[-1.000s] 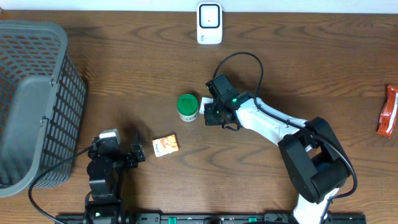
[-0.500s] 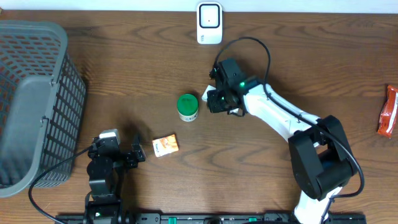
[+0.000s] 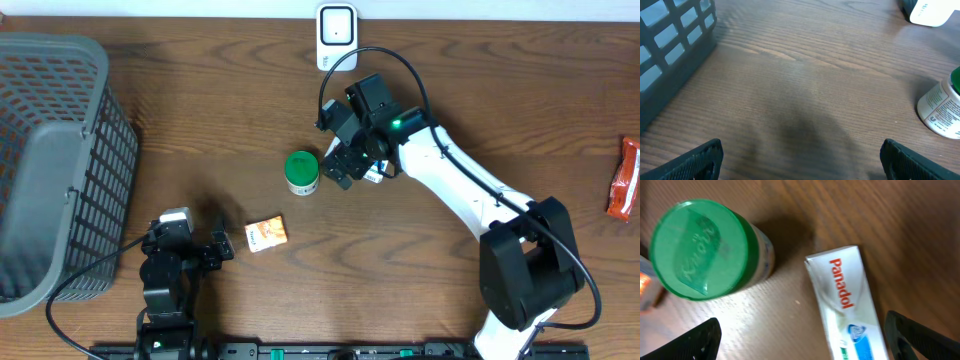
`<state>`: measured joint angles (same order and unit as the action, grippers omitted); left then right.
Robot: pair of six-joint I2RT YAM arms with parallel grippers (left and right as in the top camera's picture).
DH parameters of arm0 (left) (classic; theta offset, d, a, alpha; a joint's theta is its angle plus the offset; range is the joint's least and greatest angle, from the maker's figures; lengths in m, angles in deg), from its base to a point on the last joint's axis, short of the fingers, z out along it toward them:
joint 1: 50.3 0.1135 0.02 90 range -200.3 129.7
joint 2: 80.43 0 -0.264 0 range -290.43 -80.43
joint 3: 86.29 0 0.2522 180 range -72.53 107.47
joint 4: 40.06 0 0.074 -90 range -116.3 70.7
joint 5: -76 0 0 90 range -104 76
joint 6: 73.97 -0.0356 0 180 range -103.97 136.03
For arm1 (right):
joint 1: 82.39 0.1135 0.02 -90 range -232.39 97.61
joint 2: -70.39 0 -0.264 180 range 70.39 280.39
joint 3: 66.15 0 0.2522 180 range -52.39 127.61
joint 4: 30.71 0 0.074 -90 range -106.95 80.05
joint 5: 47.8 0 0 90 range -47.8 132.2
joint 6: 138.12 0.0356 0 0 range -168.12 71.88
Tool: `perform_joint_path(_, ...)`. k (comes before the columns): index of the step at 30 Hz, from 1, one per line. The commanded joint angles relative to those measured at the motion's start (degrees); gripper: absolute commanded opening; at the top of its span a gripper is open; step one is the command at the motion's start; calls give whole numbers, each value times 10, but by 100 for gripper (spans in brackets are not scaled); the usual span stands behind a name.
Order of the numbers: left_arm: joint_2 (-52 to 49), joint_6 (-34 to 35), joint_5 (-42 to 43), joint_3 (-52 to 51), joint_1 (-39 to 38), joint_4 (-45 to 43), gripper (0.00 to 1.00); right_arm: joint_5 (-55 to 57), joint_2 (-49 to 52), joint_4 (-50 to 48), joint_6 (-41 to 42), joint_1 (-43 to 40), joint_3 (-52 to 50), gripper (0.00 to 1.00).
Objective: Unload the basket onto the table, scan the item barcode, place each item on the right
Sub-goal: 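Grasp the white Panadol box with the right gripper and lift it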
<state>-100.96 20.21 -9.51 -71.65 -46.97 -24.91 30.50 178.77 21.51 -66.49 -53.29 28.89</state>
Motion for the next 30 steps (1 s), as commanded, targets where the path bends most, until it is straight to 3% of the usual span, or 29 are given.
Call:
perform_joint_path(1,1,-8,5,-7,2,22,99,24,7,-6,-56,-22,7,99)
perform_joint_path(8,0,-8,5,-6,2,22,99,-29,22,-8,-71,-50,7,99)
perform_joint_path(21,1,-8,5,-7,2,22,99,-32,104,-30,-72,-49,7,99)
perform_joint_path(30,0,-8,5,-7,2,22,99,-31,117,-39,-70,-49,7,76)
